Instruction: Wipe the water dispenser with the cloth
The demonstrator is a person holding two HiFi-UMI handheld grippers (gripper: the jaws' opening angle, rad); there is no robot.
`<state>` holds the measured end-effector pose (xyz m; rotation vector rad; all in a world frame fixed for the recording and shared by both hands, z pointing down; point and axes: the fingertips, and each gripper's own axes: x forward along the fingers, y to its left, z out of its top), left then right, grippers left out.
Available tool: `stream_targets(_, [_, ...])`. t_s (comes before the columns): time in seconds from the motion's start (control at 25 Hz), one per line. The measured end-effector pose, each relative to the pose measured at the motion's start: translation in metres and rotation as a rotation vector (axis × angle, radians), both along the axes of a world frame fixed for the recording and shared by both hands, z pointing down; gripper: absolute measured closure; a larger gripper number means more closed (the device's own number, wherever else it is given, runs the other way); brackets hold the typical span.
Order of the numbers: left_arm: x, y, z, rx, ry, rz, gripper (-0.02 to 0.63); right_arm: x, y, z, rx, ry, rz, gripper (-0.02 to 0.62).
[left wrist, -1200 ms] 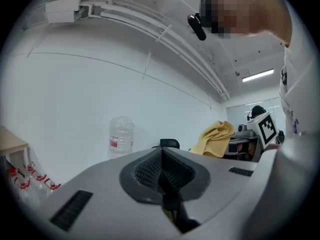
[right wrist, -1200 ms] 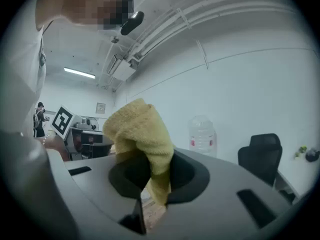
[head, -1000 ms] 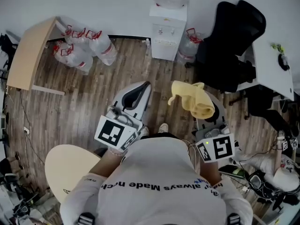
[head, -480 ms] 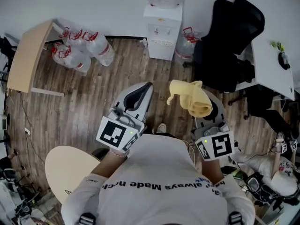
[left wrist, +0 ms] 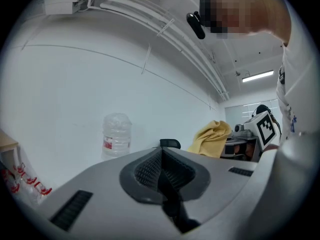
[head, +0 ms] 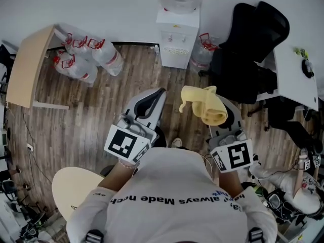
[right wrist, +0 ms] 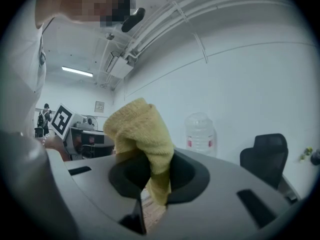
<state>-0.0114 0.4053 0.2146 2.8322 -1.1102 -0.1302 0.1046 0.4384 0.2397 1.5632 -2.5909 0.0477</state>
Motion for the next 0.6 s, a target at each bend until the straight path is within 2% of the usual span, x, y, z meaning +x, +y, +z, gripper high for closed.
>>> stream_targets(0.24, [-0.036,-0.054,-0.009,0.019,0.007,-0.011,0.587,-0.034,-0.054,-0.005,0.01,0.009,-0.01,0.525])
stream_targets(0.6, [-0.095,-0.124,-0.001,0.002,-0.002,-0.024,0.586,-0.094,-0.123,-0.005,0.004,0.014,-0.024,0.525])
